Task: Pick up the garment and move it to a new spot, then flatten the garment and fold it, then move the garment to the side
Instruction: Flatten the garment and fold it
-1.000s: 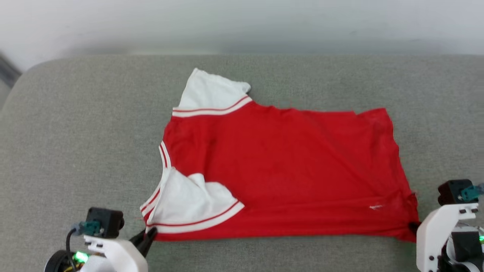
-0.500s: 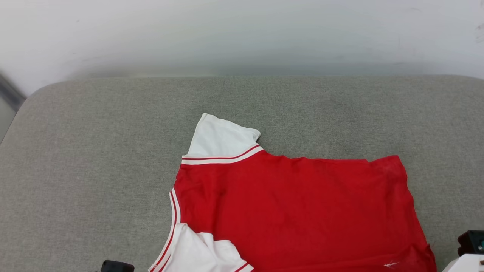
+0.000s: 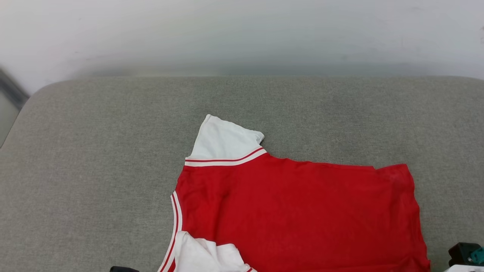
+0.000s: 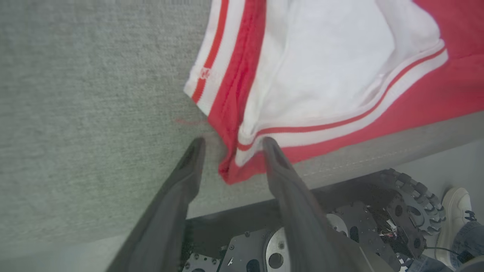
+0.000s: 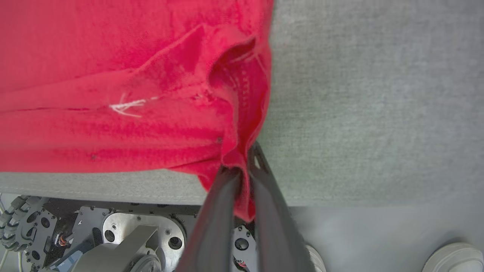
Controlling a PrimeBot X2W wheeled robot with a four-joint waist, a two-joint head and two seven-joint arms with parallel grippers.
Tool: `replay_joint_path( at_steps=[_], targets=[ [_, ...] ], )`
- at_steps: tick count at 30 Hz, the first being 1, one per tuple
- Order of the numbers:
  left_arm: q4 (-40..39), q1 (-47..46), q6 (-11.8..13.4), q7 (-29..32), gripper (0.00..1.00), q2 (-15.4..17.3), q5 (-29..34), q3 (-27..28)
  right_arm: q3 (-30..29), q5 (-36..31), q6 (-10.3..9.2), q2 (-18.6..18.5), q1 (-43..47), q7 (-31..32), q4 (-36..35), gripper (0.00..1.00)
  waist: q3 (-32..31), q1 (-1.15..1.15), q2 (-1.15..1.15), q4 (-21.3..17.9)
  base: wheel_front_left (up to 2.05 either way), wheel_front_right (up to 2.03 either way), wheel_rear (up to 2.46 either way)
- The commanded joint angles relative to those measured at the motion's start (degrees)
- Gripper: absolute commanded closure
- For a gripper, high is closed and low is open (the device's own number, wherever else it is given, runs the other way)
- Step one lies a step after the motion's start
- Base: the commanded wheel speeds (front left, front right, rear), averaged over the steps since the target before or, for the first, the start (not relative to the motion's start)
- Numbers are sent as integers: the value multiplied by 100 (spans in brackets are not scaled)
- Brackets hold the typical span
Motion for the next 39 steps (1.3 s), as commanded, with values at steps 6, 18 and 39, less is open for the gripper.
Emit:
replay_joint_path(
  at_steps=[6,18,39],
  targets=[
    [150,-262,-104,-438,0,-94,104,182,-2,99,-6,-84,-281,-333,53,0,-84,0,0,9,0,0,0],
    [95,-696,-395,-2575,0,-513,658,867,467,578,-6,-365,-733,-2589,-483,0,-305,0,0,-62,0,0,0],
    [-163,-1243,-1555,-2679,0,-1546,2572,2609,1262,2,-6,-60,-1349,-5593,-537,0,402,0,0,-699,0,0,0]
  ],
)
